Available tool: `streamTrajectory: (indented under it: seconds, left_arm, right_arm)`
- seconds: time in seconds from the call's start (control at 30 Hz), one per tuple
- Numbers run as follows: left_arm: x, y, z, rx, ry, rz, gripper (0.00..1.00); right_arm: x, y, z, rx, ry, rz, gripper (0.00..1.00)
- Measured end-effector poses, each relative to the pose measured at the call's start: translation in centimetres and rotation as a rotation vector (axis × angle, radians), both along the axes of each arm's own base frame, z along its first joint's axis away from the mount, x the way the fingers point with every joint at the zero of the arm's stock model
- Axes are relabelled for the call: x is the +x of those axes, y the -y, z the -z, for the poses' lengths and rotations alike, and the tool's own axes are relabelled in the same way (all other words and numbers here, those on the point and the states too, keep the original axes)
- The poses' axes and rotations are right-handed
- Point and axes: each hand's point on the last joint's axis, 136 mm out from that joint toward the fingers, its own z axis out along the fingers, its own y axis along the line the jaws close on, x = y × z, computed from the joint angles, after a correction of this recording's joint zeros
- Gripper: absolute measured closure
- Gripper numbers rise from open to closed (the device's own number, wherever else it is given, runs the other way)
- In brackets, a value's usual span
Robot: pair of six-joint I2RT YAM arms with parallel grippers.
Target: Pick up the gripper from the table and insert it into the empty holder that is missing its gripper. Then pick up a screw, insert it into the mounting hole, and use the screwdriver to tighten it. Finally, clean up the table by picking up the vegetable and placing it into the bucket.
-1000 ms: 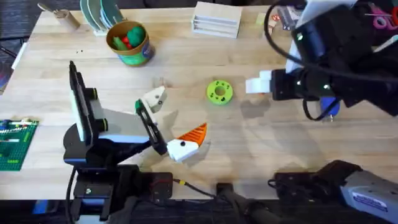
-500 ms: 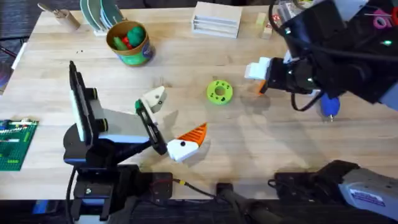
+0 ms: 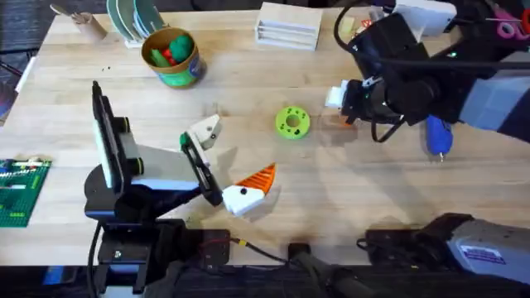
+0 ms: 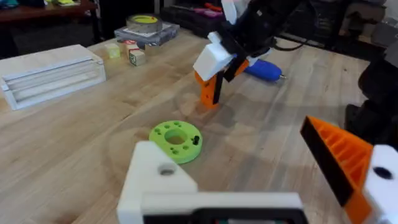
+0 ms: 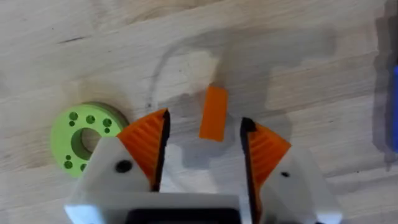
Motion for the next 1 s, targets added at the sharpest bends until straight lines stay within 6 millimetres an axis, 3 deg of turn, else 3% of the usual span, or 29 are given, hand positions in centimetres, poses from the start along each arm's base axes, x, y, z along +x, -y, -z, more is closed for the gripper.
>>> streamTrajectory:
  seconds: [0.17, 0.57, 0.73, 1.0]
  left_arm:
    - [0.00, 0.00, 0.00, 0.000, 0.000, 0.000, 0.008]
    - [0.00, 0.00, 0.00, 0.000, 0.000, 0.000, 0.008]
    - [0.00, 0.00, 0.00, 0.000, 0.000, 0.000, 0.008]
    - [0.00, 0.00, 0.00, 0.000, 0.000, 0.000, 0.008]
  right_arm:
    - [0.01, 0.13, 0.52, -0.010, -0.013, 0.012, 0.540]
    - [0.05, 0.23, 0.54, -0.013, -0.011, 0.021, 0.805]
    - [0.08, 0.32, 0.51, -0.018, -0.008, 0.023, 0.964]
    - [-0.83, 0.89, 0.07, -0.051, -0.051, 0.012, 0.985]
